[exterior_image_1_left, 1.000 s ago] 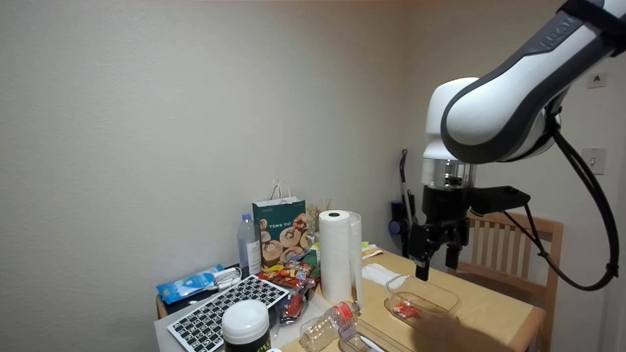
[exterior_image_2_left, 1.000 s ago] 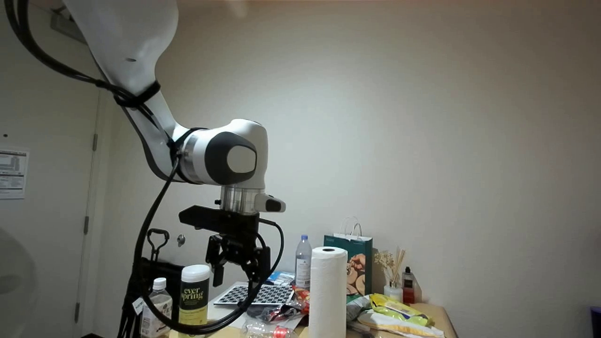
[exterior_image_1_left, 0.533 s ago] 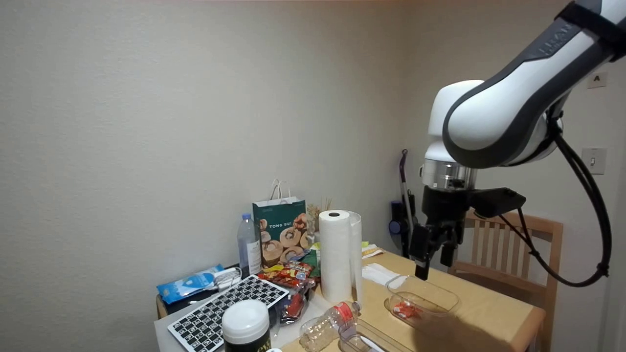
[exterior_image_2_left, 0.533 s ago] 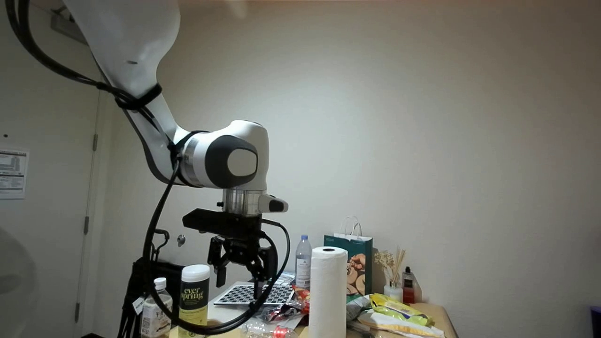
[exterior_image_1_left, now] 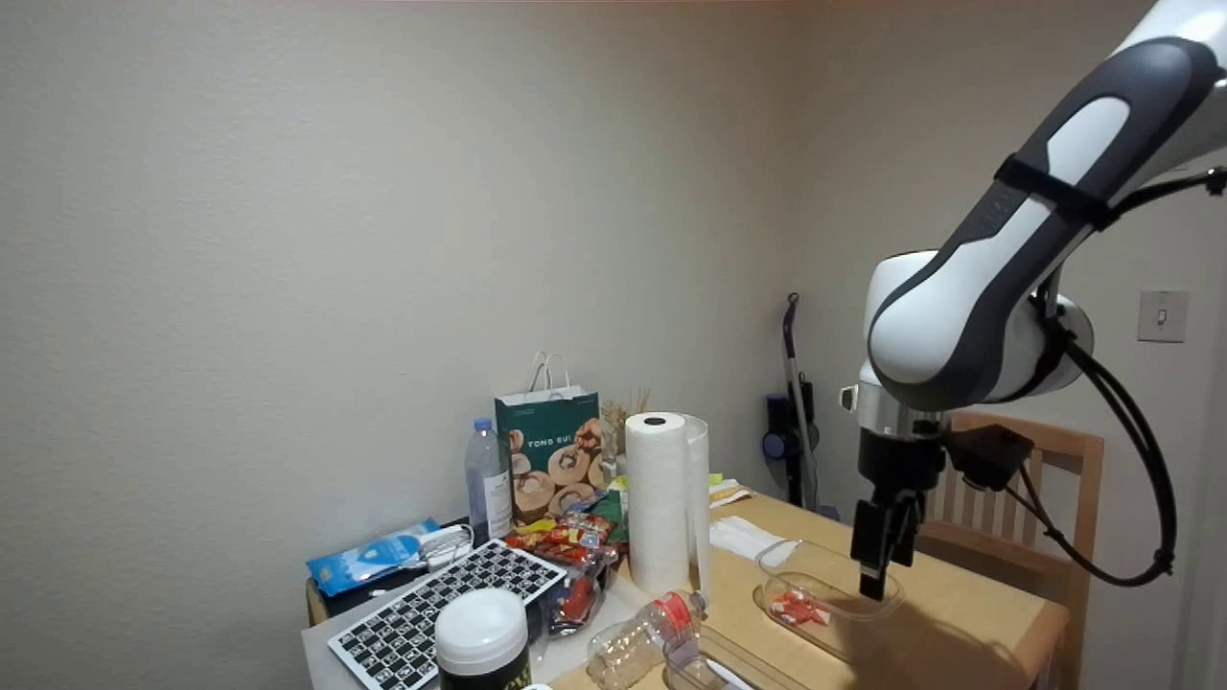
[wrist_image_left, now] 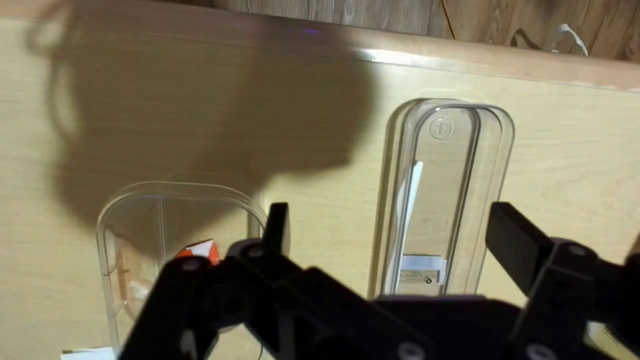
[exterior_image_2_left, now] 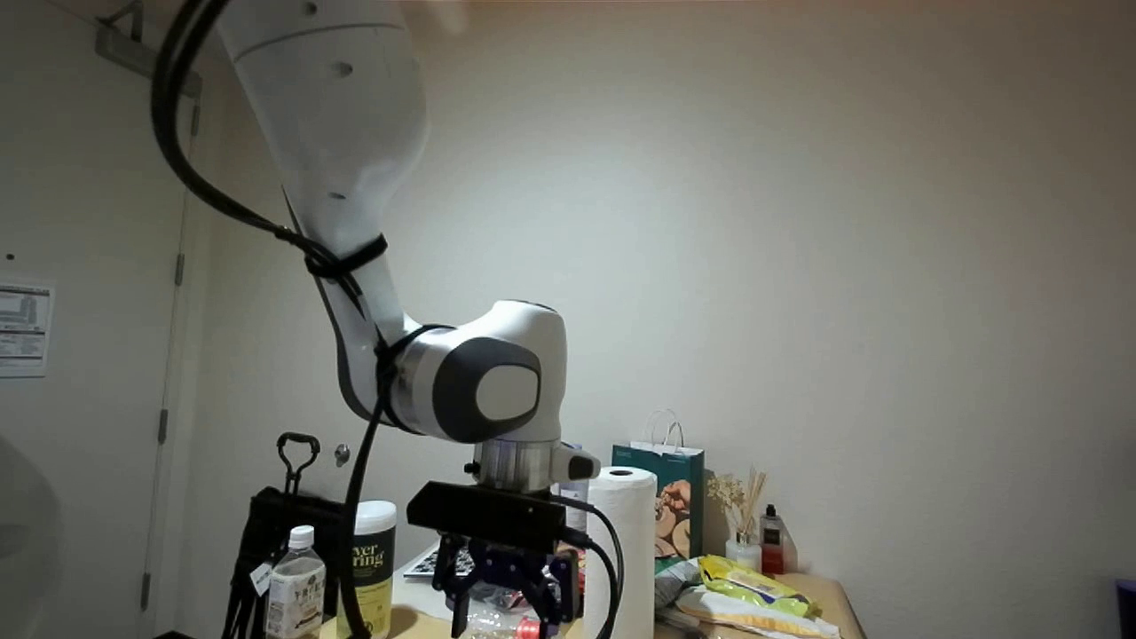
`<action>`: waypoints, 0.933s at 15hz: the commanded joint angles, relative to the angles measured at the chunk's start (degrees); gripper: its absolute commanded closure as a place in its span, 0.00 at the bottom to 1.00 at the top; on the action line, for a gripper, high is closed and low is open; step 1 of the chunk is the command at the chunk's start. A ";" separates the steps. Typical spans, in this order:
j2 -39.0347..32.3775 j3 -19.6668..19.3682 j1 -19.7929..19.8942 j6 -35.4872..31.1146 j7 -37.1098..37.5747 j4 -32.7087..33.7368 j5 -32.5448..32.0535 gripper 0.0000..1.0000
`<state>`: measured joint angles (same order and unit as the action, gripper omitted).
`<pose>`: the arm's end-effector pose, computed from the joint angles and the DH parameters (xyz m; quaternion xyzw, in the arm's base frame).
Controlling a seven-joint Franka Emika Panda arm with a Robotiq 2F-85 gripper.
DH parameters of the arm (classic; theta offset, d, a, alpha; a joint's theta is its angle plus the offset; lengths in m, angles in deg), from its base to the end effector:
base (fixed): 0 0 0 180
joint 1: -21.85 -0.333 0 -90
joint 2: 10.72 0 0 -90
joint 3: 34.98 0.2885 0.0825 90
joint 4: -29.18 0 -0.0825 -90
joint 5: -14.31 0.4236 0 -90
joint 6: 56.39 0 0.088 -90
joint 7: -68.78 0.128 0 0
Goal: Pour everything from the plastic container
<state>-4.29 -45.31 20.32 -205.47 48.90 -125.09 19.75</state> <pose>0.4307 -0.0642 0.1874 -0.9977 -0.0566 -0.0178 0.0314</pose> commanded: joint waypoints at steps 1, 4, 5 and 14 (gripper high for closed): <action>-1.32 1.67 1.68 -0.08 -0.09 0.60 0.20 0.00; -2.78 1.89 1.84 -0.10 -0.04 1.65 0.13 0.00; -2.39 1.83 1.68 -0.88 -0.11 1.50 1.79 0.00; -14.43 -1.66 10.26 -12.41 24.21 11.22 -28.92 0.00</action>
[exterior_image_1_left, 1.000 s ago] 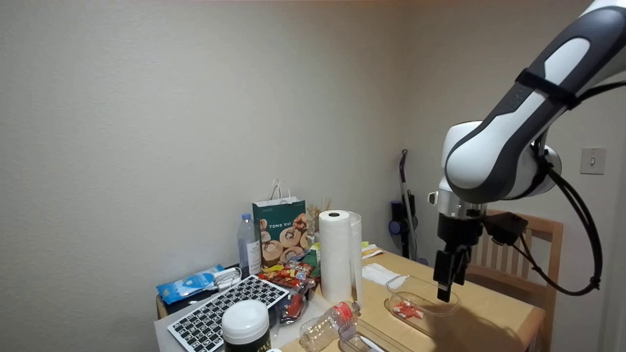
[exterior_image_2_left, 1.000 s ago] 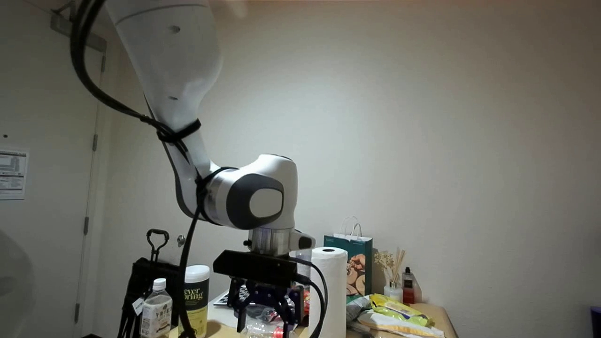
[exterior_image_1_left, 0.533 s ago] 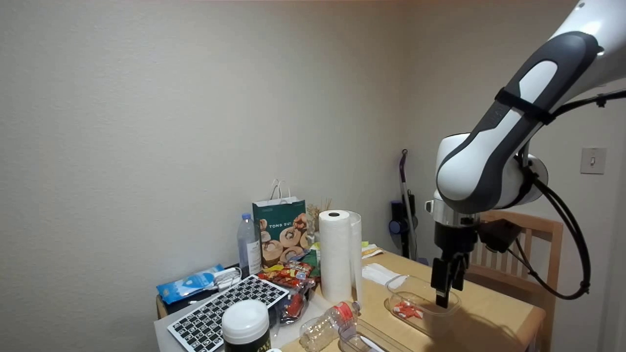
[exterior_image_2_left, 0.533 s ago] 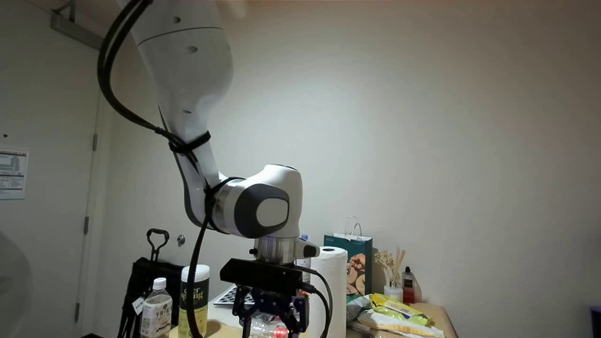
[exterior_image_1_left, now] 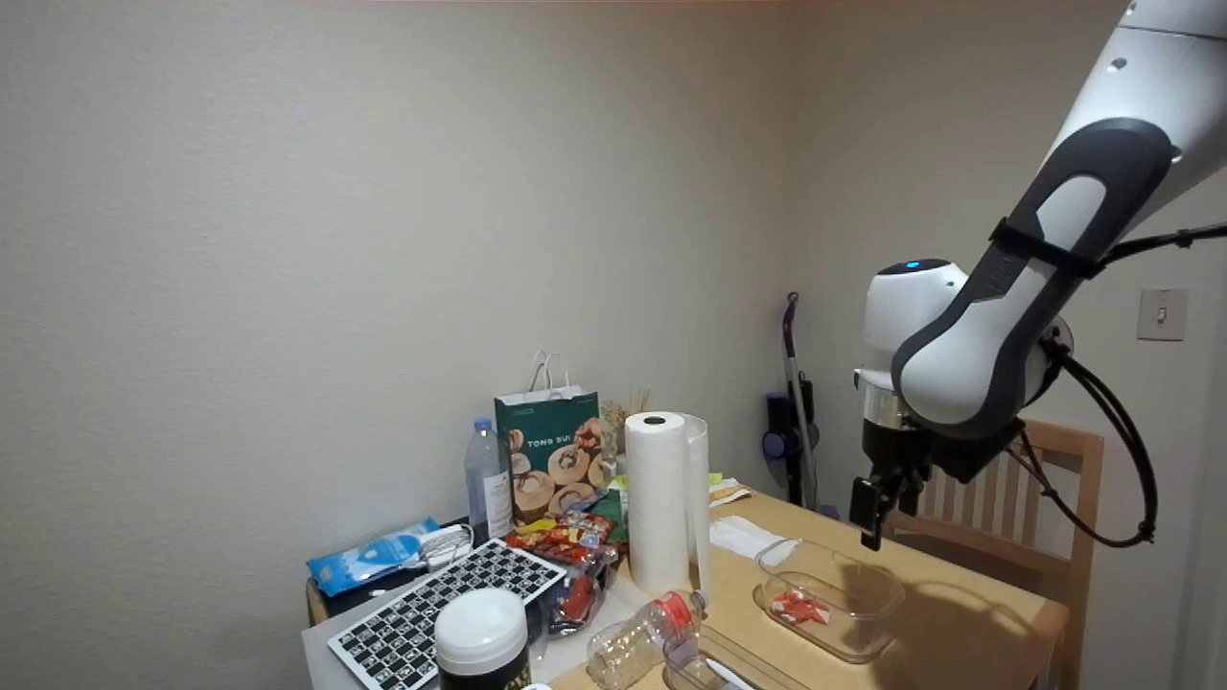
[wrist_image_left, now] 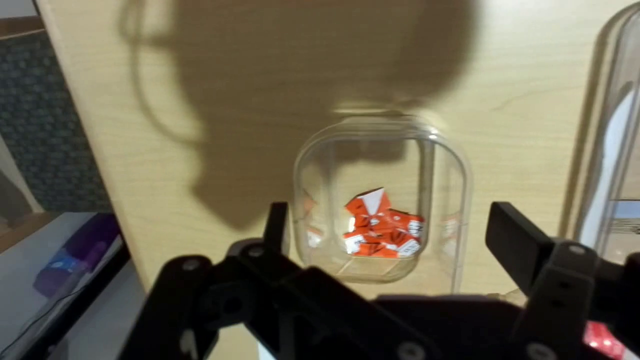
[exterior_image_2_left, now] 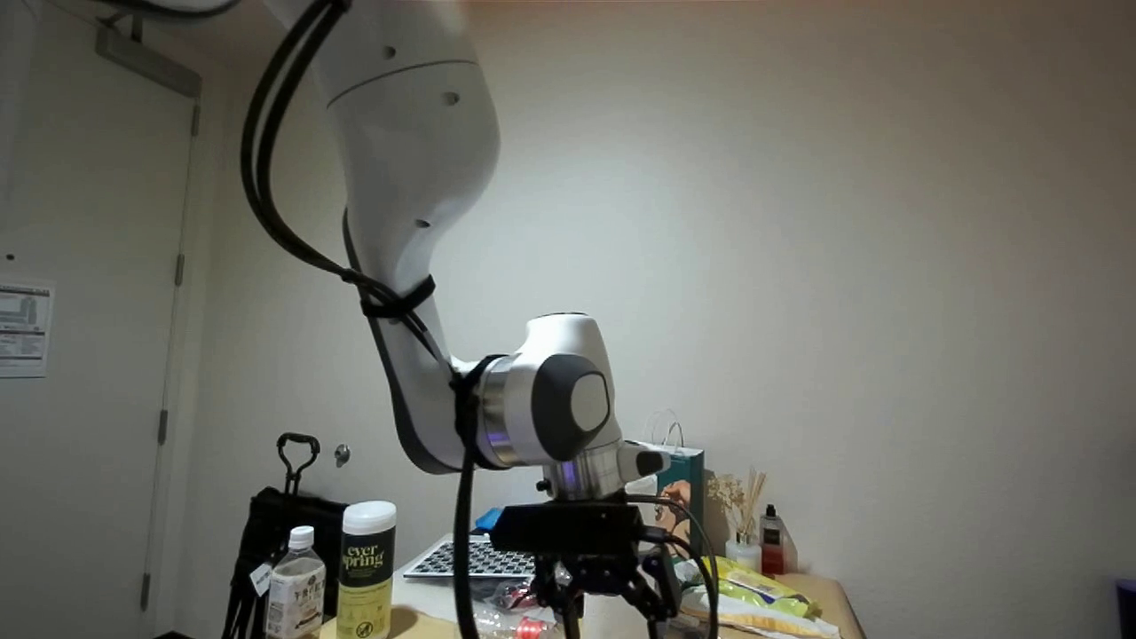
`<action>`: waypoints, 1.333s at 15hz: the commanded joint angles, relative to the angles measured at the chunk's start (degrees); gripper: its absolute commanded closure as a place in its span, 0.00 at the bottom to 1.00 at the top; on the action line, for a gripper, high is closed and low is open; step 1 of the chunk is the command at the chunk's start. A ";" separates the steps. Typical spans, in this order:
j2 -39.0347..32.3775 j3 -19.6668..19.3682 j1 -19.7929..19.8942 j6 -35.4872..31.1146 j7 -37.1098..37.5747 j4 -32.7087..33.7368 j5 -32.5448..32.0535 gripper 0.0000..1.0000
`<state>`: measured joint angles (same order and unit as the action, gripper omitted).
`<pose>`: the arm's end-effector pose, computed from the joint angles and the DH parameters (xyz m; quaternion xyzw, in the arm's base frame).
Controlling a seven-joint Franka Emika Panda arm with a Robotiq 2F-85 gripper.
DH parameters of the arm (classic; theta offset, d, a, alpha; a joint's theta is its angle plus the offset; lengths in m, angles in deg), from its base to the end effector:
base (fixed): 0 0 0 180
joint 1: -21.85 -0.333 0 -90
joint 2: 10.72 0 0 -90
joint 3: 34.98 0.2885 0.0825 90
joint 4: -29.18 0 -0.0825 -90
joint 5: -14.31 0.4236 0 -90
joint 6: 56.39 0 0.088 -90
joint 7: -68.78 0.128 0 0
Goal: Pour everything from the plastic container
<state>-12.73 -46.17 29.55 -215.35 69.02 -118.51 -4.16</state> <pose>0.4608 -0.1466 0.1815 0.9940 -0.0205 0.0666 0.0848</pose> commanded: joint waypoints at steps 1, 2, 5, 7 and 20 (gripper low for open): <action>-7.49 -0.87 0.90 -2.77 3.30 5.73 -3.40 0.00; -3.28 -0.85 0.71 -0.69 1.33 3.03 -2.16 0.00; -6.97 -1.32 0.22 -1.18 1.41 5.76 -2.02 0.00; -7.47 -1.36 0.14 -1.20 1.46 6.07 -2.00 0.00; -26.62 0.53 3.89 -5.71 -9.17 21.93 6.55 0.00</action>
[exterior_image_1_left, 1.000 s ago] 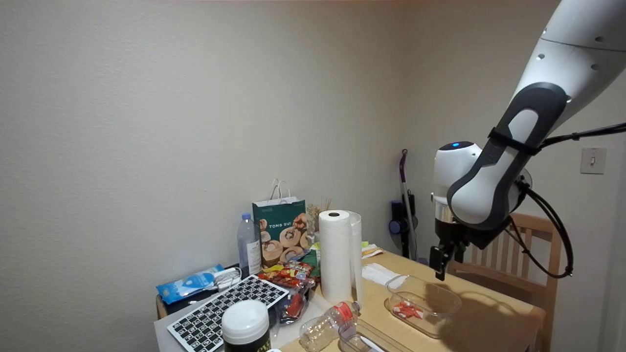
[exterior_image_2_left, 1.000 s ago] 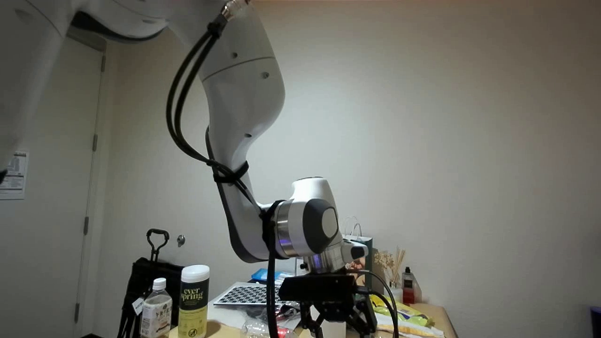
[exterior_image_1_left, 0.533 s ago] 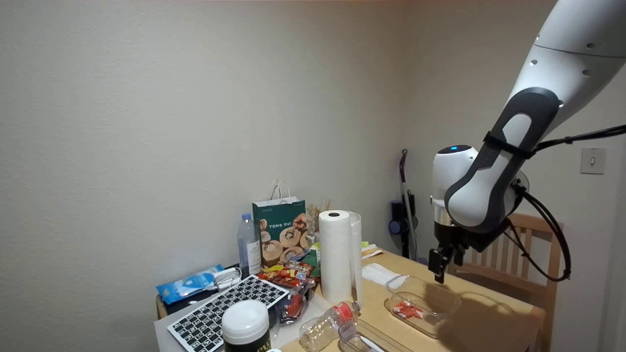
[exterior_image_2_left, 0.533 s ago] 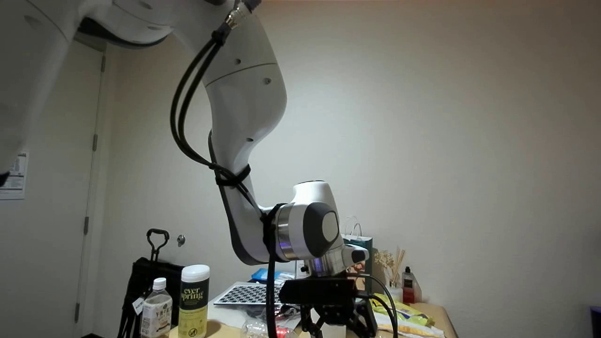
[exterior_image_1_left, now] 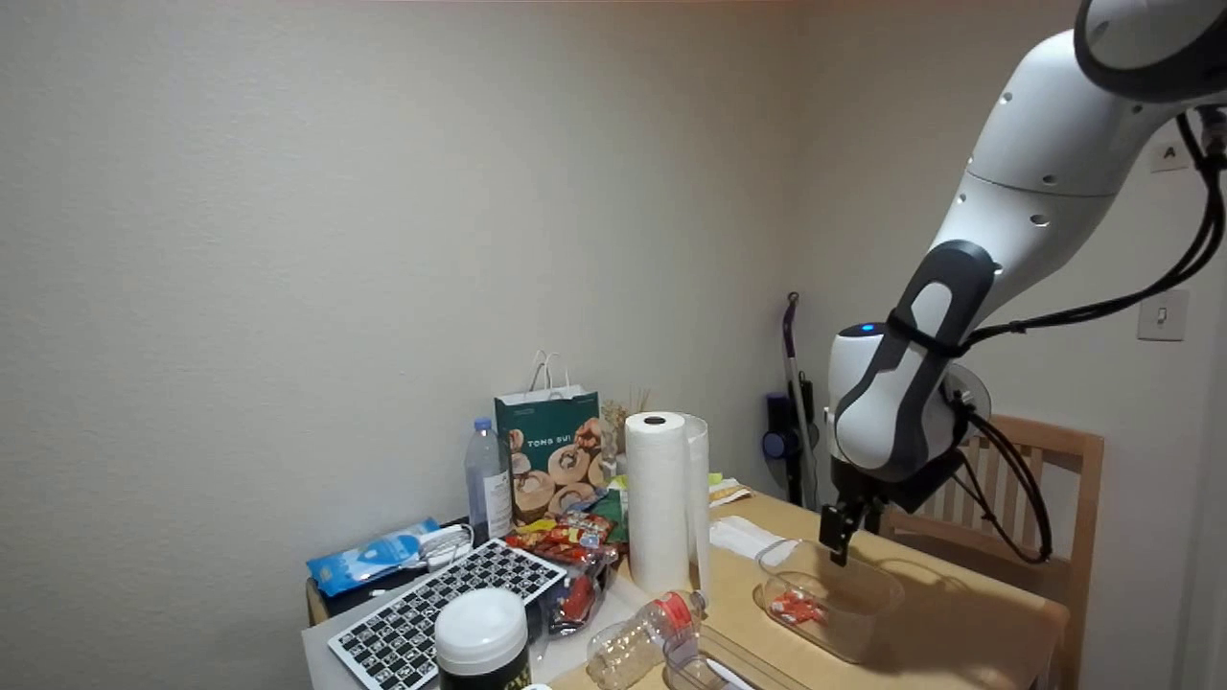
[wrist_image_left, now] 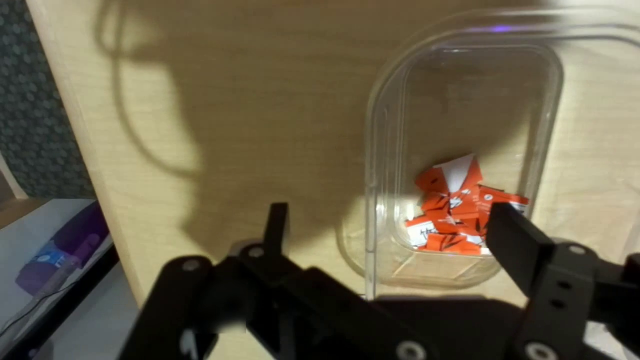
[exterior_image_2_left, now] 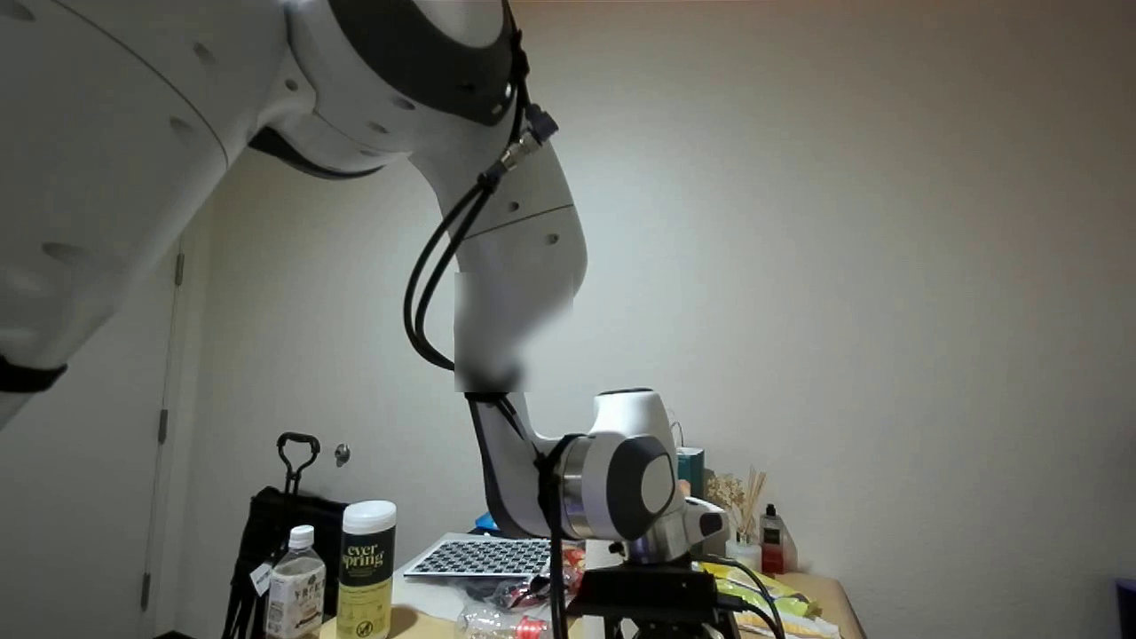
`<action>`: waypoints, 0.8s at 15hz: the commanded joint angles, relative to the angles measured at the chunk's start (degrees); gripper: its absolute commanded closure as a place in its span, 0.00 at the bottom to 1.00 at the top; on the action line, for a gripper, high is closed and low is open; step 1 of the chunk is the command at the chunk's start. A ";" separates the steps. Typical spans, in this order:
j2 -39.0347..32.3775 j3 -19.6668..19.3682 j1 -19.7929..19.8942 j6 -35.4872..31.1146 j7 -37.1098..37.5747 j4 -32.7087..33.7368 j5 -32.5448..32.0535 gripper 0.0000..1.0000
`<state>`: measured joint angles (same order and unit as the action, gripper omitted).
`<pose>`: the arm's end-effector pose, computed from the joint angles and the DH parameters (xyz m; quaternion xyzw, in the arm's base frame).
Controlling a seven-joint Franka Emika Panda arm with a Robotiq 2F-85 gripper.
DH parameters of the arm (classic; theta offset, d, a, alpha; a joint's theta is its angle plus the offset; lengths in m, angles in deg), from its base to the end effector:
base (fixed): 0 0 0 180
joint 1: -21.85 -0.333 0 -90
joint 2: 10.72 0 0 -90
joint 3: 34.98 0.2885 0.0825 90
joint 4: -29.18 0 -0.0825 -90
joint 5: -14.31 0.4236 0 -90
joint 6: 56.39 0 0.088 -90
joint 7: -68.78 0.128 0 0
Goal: Pour everything from the plastic container
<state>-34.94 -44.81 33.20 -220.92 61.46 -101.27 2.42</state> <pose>0.5216 -0.1991 0.1061 0.9938 -0.0127 0.0653 0.0893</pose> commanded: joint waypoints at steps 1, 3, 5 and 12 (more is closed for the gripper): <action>-1.56 -0.60 -0.38 0.11 -0.43 1.72 0.55 0.00; -3.92 -0.92 -0.30 0.12 -0.39 4.14 0.49 0.00; -4.22 2.29 2.55 0.59 -3.42 4.21 2.54 0.00; -7.42 8.80 8.58 3.77 -7.99 6.41 8.91 0.55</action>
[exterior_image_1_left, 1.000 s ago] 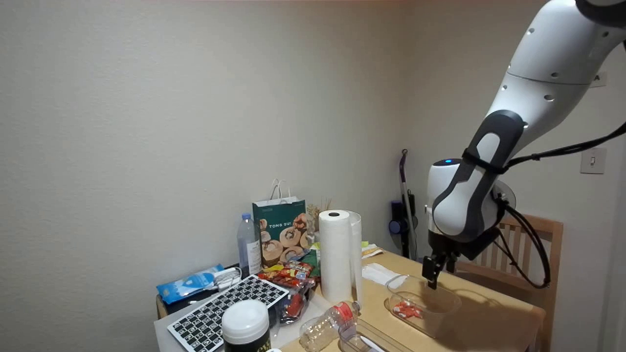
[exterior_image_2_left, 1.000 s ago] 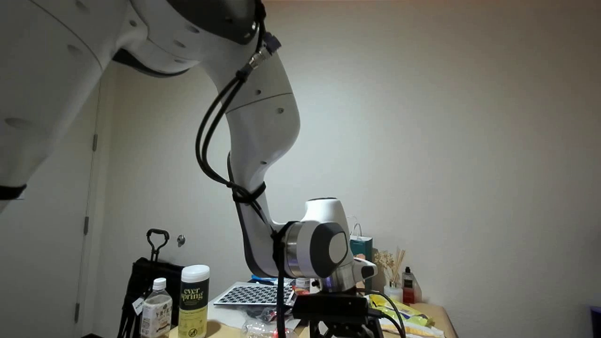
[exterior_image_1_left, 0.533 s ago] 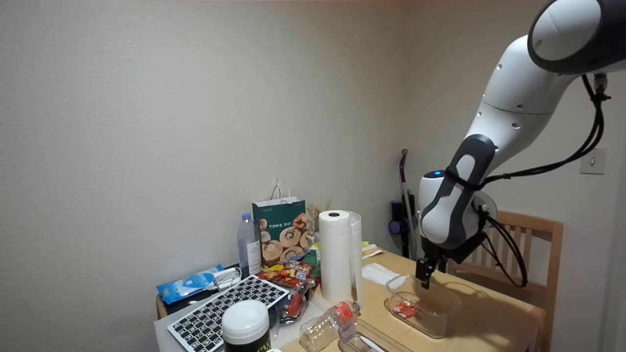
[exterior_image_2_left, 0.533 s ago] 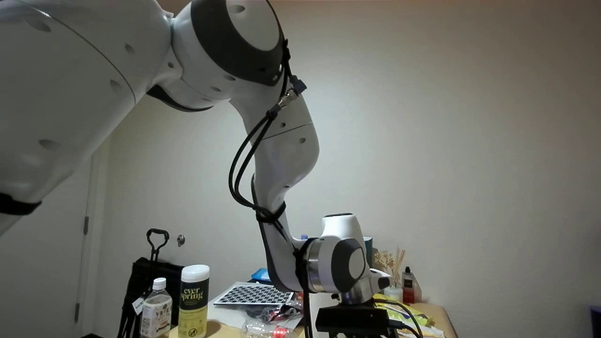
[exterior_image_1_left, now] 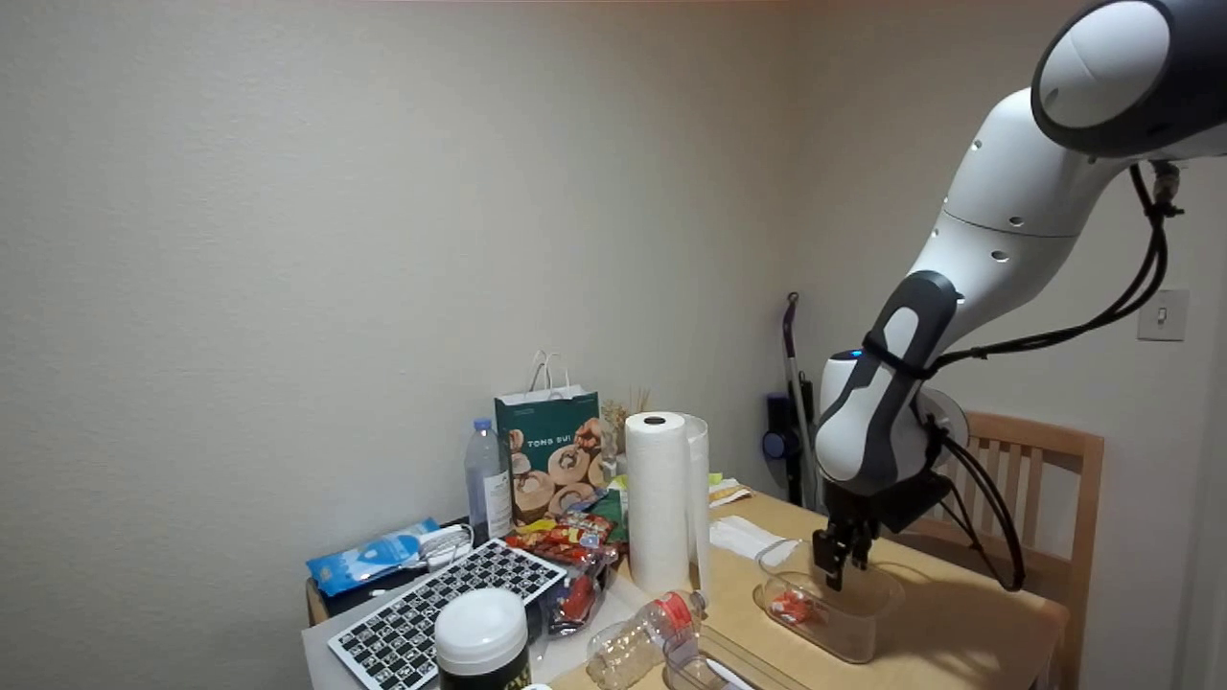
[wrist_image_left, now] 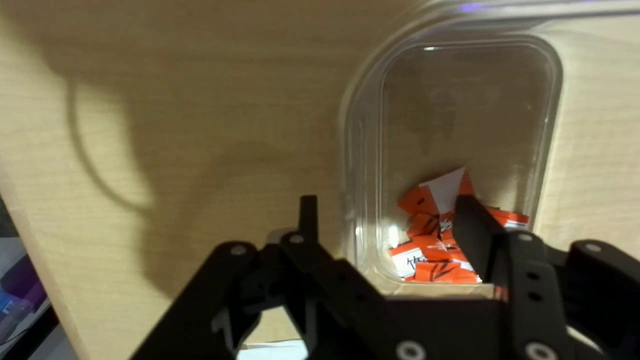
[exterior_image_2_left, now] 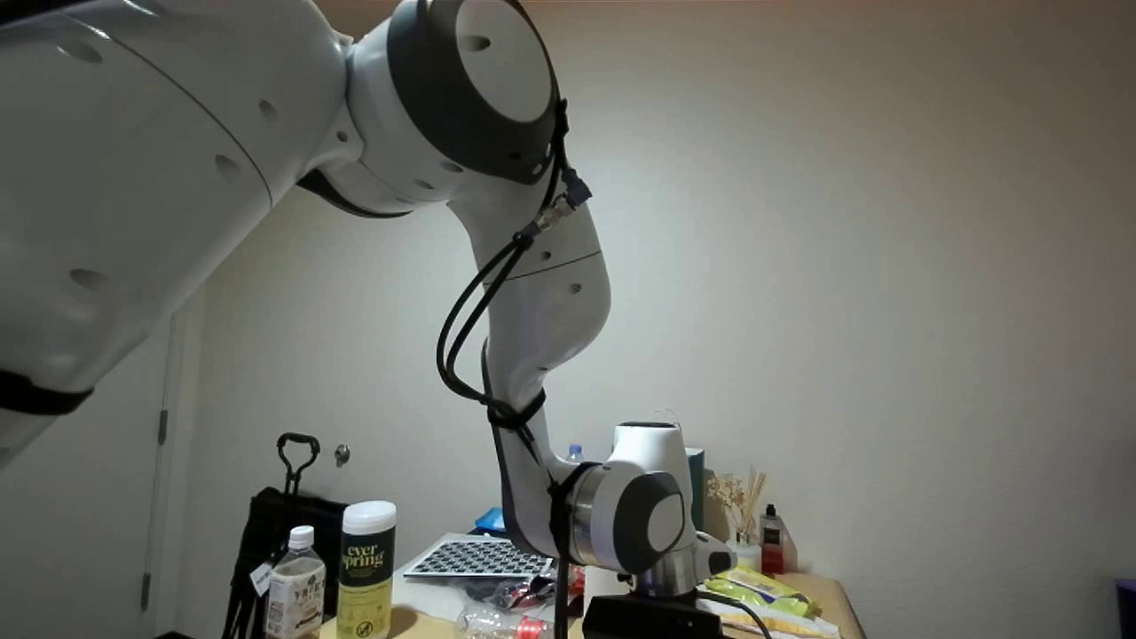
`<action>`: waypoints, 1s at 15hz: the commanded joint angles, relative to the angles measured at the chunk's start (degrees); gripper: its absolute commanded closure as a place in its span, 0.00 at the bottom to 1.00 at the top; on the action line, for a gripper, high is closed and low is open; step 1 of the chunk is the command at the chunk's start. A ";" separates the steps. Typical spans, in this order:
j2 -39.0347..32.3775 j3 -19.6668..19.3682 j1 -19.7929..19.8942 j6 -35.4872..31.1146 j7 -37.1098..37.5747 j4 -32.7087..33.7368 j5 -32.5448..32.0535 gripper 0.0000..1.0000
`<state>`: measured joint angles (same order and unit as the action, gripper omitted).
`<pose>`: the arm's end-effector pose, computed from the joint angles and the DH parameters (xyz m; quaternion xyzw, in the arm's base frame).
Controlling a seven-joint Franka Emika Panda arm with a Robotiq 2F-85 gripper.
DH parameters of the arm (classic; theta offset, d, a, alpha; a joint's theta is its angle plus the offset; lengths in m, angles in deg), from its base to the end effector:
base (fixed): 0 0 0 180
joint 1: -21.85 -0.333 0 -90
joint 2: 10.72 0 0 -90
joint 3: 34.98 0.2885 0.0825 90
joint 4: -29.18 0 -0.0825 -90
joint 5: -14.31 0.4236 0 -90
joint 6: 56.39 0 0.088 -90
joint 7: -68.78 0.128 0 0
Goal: Pour everything from the plastic container
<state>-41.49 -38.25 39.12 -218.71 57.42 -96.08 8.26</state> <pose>0.5319 -0.1976 0.0678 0.9976 -0.0258 0.0434 0.0468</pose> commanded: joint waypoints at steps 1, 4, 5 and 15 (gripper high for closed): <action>-1.16 2.30 2.91 1.80 -4.01 1.58 3.41 0.60; -1.58 2.37 3.37 2.27 -3.93 2.60 4.04 0.79; -1.43 2.09 3.11 2.31 -3.58 2.79 3.87 0.87; 6.06 -1.73 -6.13 2.62 -0.31 3.50 -0.32 0.98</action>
<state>-39.40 -39.14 35.66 -217.64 56.61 -91.21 9.49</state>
